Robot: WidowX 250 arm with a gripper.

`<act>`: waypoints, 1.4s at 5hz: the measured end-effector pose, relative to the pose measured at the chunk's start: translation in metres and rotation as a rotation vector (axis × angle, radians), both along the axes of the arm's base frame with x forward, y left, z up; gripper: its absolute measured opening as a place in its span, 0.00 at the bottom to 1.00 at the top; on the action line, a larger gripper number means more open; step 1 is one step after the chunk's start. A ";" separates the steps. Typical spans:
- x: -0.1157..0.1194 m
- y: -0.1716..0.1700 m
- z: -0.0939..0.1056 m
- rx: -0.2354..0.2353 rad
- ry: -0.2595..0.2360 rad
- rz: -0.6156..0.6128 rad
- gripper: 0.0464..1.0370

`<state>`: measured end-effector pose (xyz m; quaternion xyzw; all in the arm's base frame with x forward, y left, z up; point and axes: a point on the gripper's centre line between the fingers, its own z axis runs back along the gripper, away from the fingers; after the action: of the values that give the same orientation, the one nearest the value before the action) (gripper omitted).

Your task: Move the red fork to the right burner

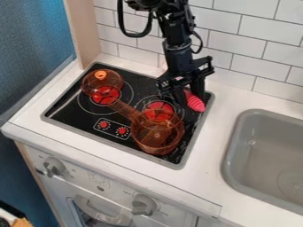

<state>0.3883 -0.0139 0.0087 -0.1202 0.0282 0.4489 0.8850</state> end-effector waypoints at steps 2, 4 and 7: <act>0.000 0.024 -0.004 0.021 0.013 0.063 0.41; -0.006 0.043 -0.012 0.067 0.021 0.107 0.48; -0.012 0.033 -0.017 0.113 0.061 0.014 0.97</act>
<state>0.3766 0.0194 -0.0082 -0.0562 0.0289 0.4595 0.8859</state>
